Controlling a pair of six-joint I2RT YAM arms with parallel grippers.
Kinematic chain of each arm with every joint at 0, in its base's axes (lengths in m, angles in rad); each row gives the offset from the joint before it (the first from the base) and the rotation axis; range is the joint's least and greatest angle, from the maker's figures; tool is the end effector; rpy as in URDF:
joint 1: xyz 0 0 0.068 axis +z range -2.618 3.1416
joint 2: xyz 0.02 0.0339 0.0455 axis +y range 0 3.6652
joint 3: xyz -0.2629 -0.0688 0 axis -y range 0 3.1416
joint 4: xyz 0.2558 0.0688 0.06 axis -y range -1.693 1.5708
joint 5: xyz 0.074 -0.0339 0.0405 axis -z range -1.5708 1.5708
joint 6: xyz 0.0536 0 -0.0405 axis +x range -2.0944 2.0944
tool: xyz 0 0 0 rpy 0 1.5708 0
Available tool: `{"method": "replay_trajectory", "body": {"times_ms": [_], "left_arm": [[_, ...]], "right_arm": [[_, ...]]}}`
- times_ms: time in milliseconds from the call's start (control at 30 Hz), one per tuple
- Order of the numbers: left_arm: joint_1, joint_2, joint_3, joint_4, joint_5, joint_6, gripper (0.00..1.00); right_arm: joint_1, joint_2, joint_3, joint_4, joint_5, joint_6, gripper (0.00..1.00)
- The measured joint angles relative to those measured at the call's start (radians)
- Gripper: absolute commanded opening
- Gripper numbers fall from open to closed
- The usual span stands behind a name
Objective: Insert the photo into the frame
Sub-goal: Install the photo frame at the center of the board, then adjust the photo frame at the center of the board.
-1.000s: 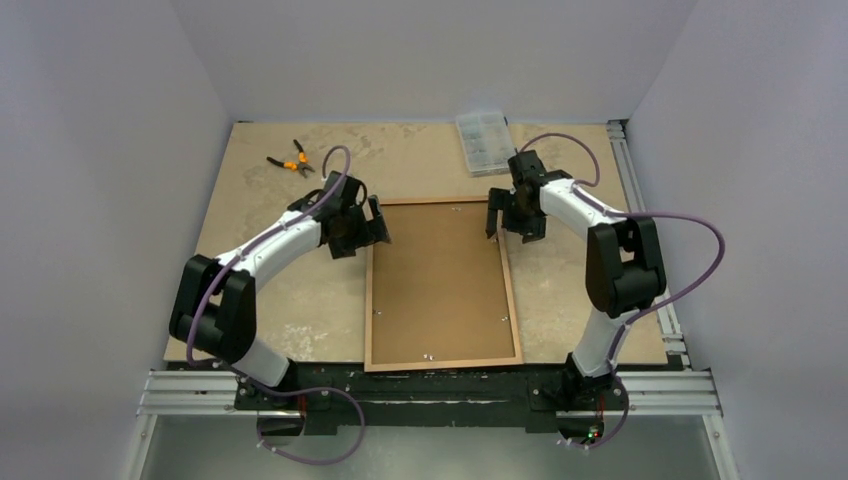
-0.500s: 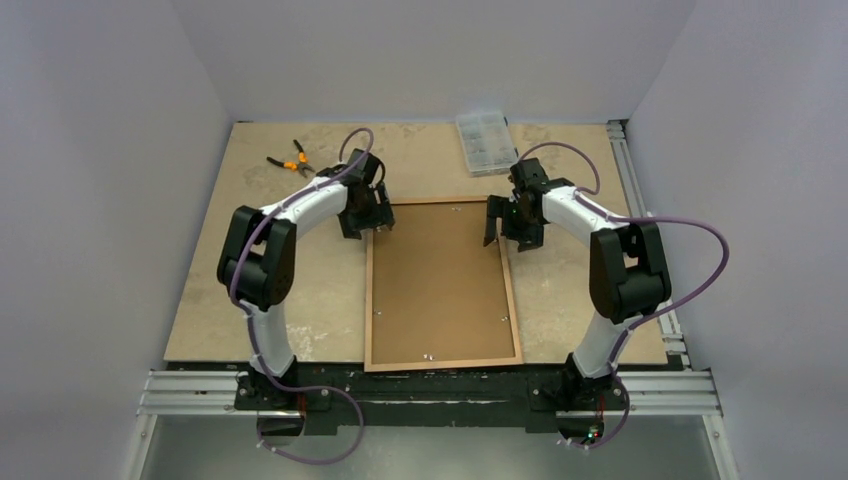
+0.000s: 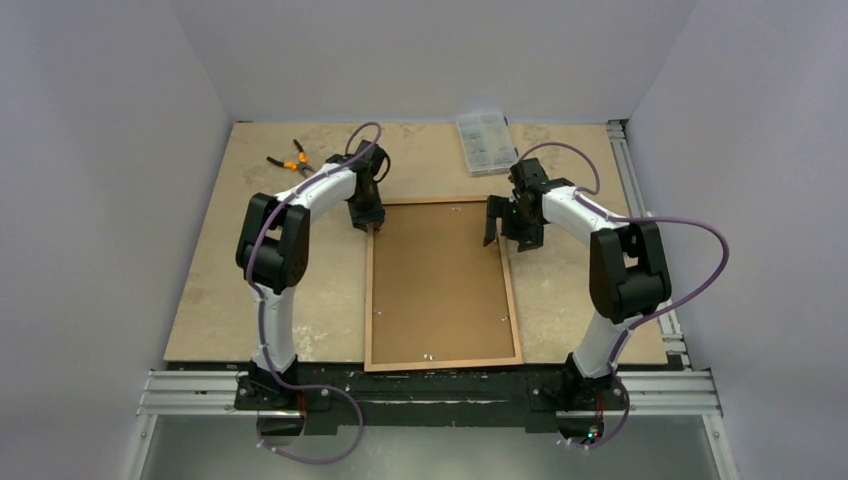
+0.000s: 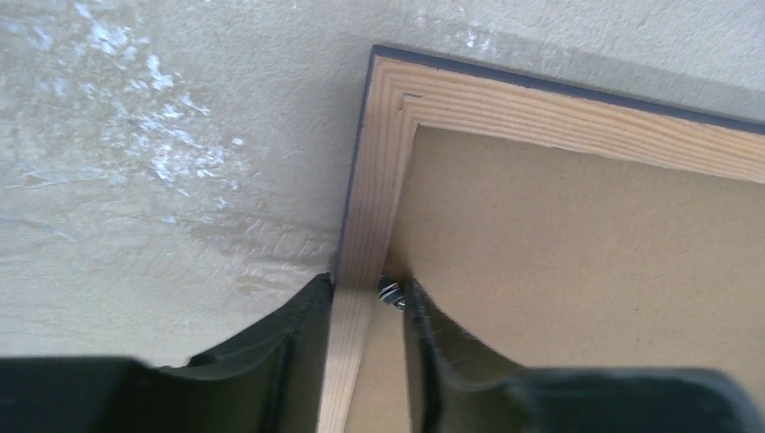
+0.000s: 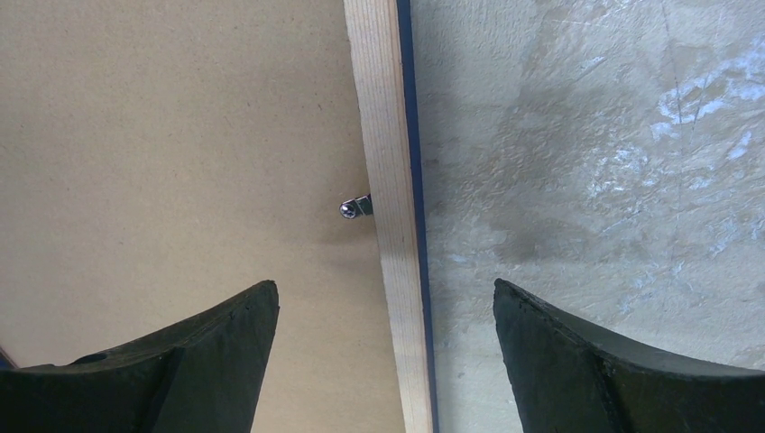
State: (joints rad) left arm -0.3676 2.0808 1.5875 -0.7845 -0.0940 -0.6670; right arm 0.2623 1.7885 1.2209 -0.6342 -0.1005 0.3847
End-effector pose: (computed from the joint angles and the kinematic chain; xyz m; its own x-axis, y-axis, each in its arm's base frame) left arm 0.4113 -0.1530 0.1527 -0.9076 -0.3105 -0.2825 -0.2915 0.9505 -0.1081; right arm 0.3566 0.1013 0.1645 -0.9449 0.1329 -0.2992 0.0665 0.9728 0.2221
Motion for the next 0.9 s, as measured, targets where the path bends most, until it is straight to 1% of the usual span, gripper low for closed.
{"method": "replay_trajectory", "body": {"times_ms": [33, 100, 167, 233, 267, 333, 400, 467, 500, 533, 600, 733, 833, 900], "left_arm": [[0.001, 0.001, 0.003, -0.003, -0.001, 0.003, 0.15], [0.005, 0.002, 0.005, -0.012, -0.004, 0.006, 0.04], [0.009, 0.002, 0.006, -0.012, 0.002, 0.018, 0.02], [0.009, 0.002, 0.006, -0.01, 0.004, 0.035, 0.03], [0.008, 0.002, 0.006, -0.01, 0.003, 0.039, 0.07], [0.008, 0.002, 0.006, -0.009, 0.006, 0.045, 0.23], [0.008, 0.0, 0.006, -0.008, 0.009, 0.052, 0.43], [0.01, -0.005, 0.0, -0.004, 0.021, 0.055, 0.66], [0.012, -0.012, -0.012, 0.006, 0.032, 0.053, 0.74], [0.013, -0.025, -0.029, 0.013, 0.042, 0.051, 0.8], [0.014, -0.074, -0.083, 0.028, 0.069, 0.045, 0.85], [0.016, -0.26, -0.245, 0.079, 0.142, 0.011, 0.86], [0.016, -0.435, -0.412, 0.151, 0.213, -0.034, 0.87], [0.015, -0.515, -0.523, 0.206, 0.256, -0.073, 0.87]], "right_arm": [[0.0, 0.0, 0.0, 0.0, 0.0, 0.0, 0.87], [0.0, 0.0, 0.0, 0.0, 0.0, 0.0, 0.87], [0.0, 0.0, 0.0, 0.0, 0.0, 0.0, 0.87], [0.0, 0.0, -0.002, 0.0, 0.0, 0.0, 0.87], [0.0, 0.0, -0.003, 0.0, 0.0, 0.0, 0.87], [-0.001, 0.0, -0.003, -0.001, 0.0, 0.0, 0.87], [-0.001, 0.0, -0.003, -0.001, 0.0, 0.0, 0.87], [-0.001, -0.003, -0.005, -0.002, 0.0, 0.0, 0.87], [-0.001, -0.004, -0.005, -0.002, 0.0, 0.0, 0.87], [-0.001, -0.008, -0.006, -0.002, 0.0, 0.0, 0.87], [-0.001, -0.018, -0.015, -0.002, 0.0, 0.0, 0.88], [-0.001, -0.057, -0.051, -0.004, 0.0, -0.001, 0.88], [-0.001, -0.089, -0.094, -0.003, 0.0, -0.001, 0.88], [-0.001, -0.108, -0.13, -0.003, -0.003, 0.0, 0.88]]}}
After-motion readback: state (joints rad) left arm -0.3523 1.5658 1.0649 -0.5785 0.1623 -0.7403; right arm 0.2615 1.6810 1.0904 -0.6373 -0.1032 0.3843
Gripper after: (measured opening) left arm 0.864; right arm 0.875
